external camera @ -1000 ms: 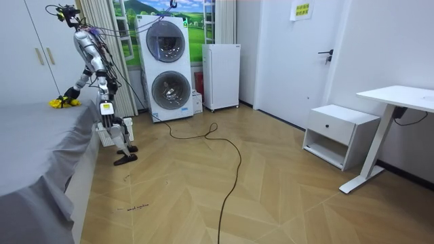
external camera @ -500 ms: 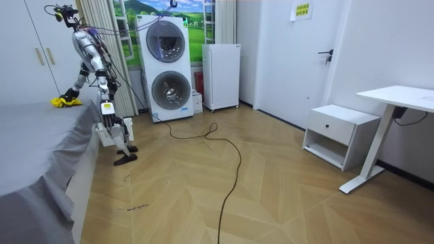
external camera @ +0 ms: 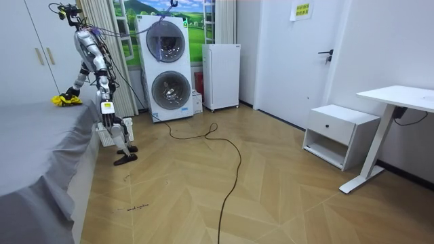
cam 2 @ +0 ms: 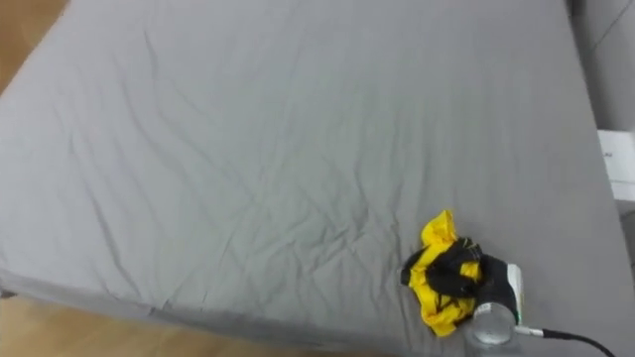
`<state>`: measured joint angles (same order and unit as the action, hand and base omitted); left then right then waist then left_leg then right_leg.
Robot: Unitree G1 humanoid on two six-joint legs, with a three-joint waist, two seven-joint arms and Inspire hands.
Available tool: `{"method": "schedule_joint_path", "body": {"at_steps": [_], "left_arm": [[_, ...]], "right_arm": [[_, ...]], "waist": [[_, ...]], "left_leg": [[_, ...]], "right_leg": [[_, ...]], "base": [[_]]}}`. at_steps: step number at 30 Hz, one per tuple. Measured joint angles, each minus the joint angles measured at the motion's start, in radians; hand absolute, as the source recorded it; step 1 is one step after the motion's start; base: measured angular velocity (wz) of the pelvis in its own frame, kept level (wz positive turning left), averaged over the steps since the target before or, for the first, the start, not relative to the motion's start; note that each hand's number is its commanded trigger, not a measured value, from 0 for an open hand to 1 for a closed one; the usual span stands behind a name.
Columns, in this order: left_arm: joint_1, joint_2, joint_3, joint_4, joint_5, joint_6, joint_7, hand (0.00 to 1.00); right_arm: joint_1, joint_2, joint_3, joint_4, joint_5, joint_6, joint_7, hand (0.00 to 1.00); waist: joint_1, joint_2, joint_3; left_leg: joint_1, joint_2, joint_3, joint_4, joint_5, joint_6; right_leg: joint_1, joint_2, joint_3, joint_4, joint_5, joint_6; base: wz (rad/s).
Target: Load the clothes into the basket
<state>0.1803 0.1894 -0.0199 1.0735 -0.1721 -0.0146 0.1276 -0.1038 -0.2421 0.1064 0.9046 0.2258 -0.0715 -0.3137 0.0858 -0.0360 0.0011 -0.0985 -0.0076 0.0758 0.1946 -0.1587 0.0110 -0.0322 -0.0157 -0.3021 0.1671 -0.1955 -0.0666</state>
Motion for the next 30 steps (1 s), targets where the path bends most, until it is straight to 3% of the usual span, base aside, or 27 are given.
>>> {"method": "schedule_joint_path", "body": {"at_steps": [5, 12, 18, 22, 30], "left_arm": [[0.008, 0.001, 0.036, -0.038, 0.007, 0.000, 0.013, 0.00], [0.007, -0.002, 0.078, -0.044, 0.036, 0.000, -0.010, 0.00], [0.014, -0.003, 0.081, -0.038, 0.058, 0.016, -0.033, 0.00], [0.028, -0.001, 0.099, -0.033, 0.059, 0.041, -0.035, 0.00], [0.054, 0.001, 0.136, -0.035, 0.068, 0.061, -0.048, 0.00]], "right_arm": [[0.066, -0.001, -0.029, -0.156, 0.008, 0.009, 0.006, 1.00], [0.098, -0.006, -0.163, -0.315, -0.013, 0.011, 0.008, 1.00], [0.131, -0.022, -0.250, -0.319, -0.005, 0.014, 0.019, 1.00], [0.168, -0.024, -0.259, -0.319, 0.002, 0.046, 0.031, 1.00], [0.201, -0.026, -0.313, -0.283, 0.008, 0.067, 0.037, 1.00]], "waist": [[-0.049, -0.025, -0.0007], [-0.096, -0.018, 0.0016], [-0.124, -0.016, 0.0005], [-0.140, -0.018, 0.0013], [-0.169, -0.024, 0.0027]], "left_leg": [[0.058, 0.002, 0.065, -0.009, -0.001, 0.002], [0.136, -0.001, 0.090, -0.031, -0.002, 0.003], [0.173, 0.001, 0.131, -0.036, -0.003, 0.004], [0.189, 0.004, 0.145, -0.045, -0.003, 0.004], [0.198, 0.012, 0.200, -0.050, -0.012, -0.002]], "right_leg": [[0.041, -0.002, 0.041, 0.000, -0.003, 0.008], [0.070, -0.001, 0.114, 0.002, -0.002, 0.014], [0.086, 0.002, 0.164, 0.005, 0.000, 0.016], [0.085, 0.009, 0.205, 0.008, 0.001, 0.014], [0.078, 0.020, 0.249, 0.004, 0.002, 0.012]], "base": [[-0.23], [-0.32], [-0.24], [-0.29], [-0.18]]}}
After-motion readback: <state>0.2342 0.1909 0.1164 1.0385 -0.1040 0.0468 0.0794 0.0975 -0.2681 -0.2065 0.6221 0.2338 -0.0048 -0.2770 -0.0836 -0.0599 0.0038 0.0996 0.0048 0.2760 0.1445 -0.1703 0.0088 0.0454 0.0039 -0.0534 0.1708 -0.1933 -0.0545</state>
